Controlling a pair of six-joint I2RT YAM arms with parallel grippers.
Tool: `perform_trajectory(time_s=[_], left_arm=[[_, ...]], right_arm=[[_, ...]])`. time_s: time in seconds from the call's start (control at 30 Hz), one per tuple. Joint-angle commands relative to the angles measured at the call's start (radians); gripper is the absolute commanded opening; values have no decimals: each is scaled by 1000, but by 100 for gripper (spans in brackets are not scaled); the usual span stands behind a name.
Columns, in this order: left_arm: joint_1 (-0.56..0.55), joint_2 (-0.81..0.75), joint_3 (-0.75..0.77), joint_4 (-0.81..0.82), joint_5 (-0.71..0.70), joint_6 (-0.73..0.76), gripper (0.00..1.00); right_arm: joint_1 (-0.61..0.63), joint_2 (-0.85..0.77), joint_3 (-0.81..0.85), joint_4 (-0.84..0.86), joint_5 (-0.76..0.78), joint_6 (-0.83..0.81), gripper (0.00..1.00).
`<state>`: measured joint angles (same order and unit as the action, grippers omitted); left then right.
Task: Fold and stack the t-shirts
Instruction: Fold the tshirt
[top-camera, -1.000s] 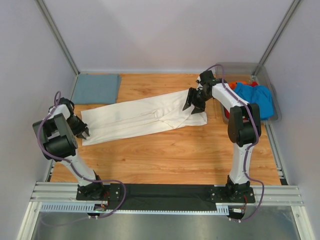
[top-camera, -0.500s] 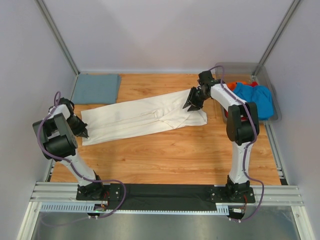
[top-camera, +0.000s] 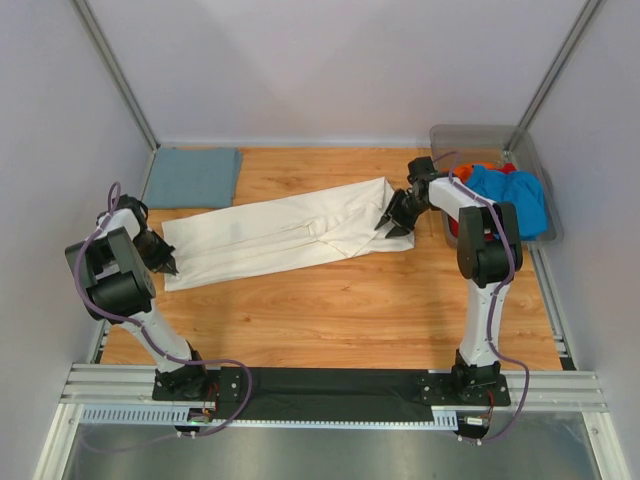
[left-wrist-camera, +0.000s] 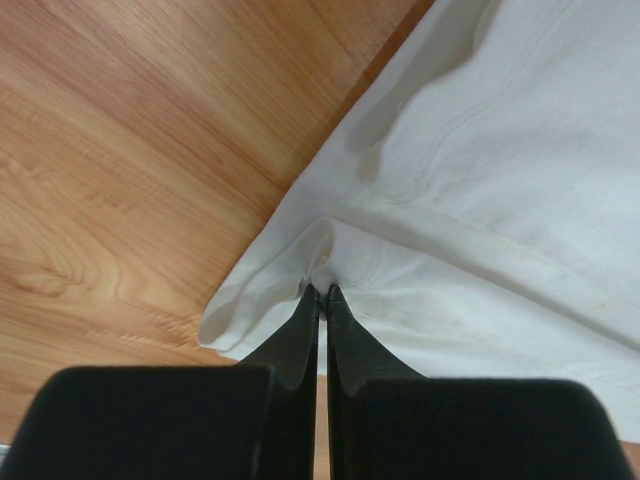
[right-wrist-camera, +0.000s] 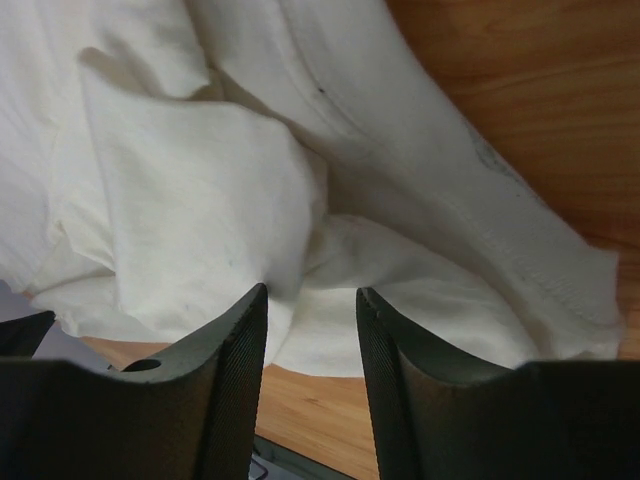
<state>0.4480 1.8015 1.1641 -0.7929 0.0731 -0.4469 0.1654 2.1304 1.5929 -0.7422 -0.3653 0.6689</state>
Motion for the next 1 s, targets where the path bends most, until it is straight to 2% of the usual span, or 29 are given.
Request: perform_trajectory(time_s=[0.0, 0.13, 0.67, 0.87, 0.93, 0.97], left_arm=[[6, -41, 20, -9, 25, 2, 0], [8, -37, 23, -14, 25, 8, 0], [6, -34, 43, -20, 30, 16, 0], [8, -40, 40, -23, 28, 19, 0], [8, -45, 43, -25, 27, 19, 0], [6, -47, 43, -25, 27, 17, 0]], right_arm=[[8, -64, -51, 69, -66, 50, 44], [9, -55, -70, 127, -115, 73, 45], [22, -61, -117, 188, -162, 124, 42], [22, -38, -99, 213, -182, 152, 34], [20, -43, -94, 222, -190, 166, 27], [20, -46, -93, 224, -192, 170, 19]])
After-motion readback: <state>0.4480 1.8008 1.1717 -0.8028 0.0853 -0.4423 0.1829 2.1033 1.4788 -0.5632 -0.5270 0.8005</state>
